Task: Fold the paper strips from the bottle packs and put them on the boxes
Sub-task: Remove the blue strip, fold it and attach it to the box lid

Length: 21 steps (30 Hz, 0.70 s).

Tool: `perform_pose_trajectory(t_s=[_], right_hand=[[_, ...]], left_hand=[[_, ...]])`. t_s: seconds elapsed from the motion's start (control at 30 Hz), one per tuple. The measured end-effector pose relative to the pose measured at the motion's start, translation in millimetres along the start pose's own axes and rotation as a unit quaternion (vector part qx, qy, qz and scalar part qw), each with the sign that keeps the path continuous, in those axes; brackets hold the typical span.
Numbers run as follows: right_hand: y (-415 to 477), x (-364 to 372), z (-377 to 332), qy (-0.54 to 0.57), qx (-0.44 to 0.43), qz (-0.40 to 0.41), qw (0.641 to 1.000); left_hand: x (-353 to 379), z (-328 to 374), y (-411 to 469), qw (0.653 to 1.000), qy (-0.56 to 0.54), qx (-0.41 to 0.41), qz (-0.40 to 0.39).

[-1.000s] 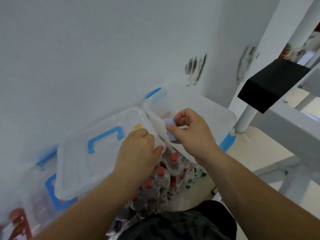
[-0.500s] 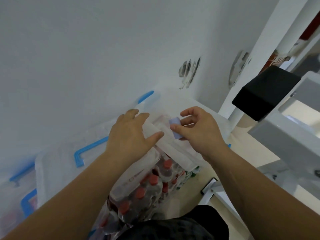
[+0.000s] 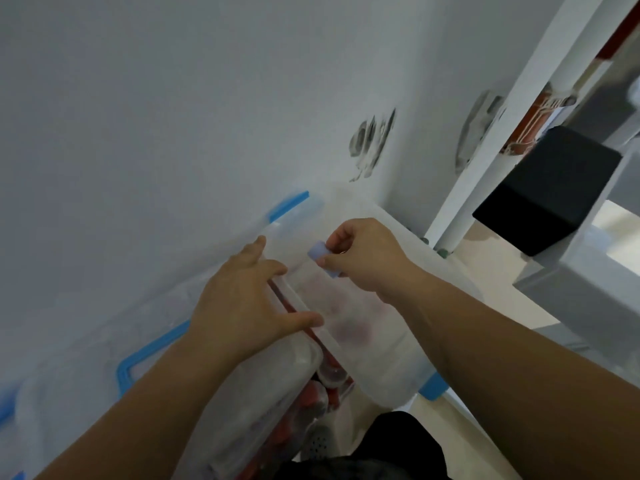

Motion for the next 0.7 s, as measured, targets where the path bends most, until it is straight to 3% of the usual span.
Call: perform_pose_trajectory(t_s=[0.27, 0.47, 0.7], right_hand=[[46, 57, 18, -0.055, 0.089, -0.121, 0.987], [58, 75, 35, -0.084, 0.134, -0.078, 0.984], [56, 81, 36, -0.099, 0.081, -0.077, 0.989]], left_hand=[[2, -6, -1, 0.999, -0.024, 0.021, -0.038], [1, -11, 1, 0.999, -0.028, 0.02, -0.036], [3, -17, 4, 0.999, -0.032, 0.022, -0.016]])
Point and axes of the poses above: each hand's wrist, its own y-axis towards the middle knuckle, its own x-axis out of the palm, z = x × y, the point moved 5 cm from there along y, towards the middle knuckle, and after that the axes turned 6 degrees about -z, right-handed, at the moved point
